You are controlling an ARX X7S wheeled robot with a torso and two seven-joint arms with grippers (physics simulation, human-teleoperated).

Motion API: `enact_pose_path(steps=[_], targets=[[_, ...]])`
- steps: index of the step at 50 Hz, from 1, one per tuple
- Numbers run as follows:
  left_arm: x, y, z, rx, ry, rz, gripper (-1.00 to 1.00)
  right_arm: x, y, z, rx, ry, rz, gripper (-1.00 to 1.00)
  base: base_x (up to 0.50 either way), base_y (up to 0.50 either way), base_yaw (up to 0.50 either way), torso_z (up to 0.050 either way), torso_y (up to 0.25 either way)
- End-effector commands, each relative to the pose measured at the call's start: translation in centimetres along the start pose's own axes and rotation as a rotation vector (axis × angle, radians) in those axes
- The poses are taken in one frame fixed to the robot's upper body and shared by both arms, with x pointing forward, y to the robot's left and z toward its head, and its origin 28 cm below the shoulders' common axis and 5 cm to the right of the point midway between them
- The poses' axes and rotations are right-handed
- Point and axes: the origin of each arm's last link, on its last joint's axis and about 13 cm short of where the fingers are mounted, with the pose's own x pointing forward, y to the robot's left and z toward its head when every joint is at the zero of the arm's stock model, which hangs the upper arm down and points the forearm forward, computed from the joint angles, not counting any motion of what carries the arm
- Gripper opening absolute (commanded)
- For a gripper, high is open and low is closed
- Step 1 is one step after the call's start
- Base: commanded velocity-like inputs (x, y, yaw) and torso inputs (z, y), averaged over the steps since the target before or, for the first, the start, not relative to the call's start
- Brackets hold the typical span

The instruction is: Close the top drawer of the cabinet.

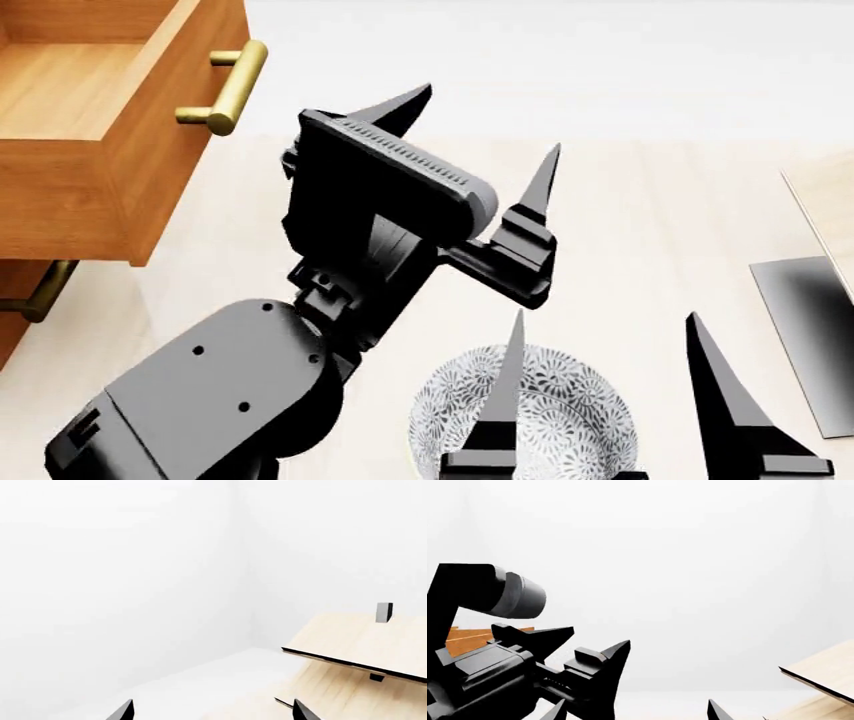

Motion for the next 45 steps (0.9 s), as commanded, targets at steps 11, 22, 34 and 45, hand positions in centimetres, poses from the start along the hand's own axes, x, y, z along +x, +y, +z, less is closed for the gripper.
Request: enact_pose_path(steps=[11,22,34,45], targets=[[5.0,7.3,-0.8,0.15,0.179,0.243,1.0,-0.3,-1.1,1.6,0.023,-0.051,-0.047,1.0,0.0,0.0,0.0,0.0,0.0],[3.7,9.9,-0.3,0.138,0.168,0.318,1.0,-0.2,-0.5,1.5,0.018,-0.043,-0.029,1.0,0.0,0.0,0.0,0.0,0.0],[2.4,10.9,-0.6,0.132,0.174,0.367,1.0,-0.2,-0.4,1.5,0.022,-0.043,-0.018,1.0,0.0,0.0,0.0,0.0,0.0],[1.5,11.9,-1.5,0.126,0.192,0.407,1.0,-0.1,-0.4,1.2,0.022,-0.039,-0.013,1.0,0.0,0.0,0.0,0.0,0.0]])
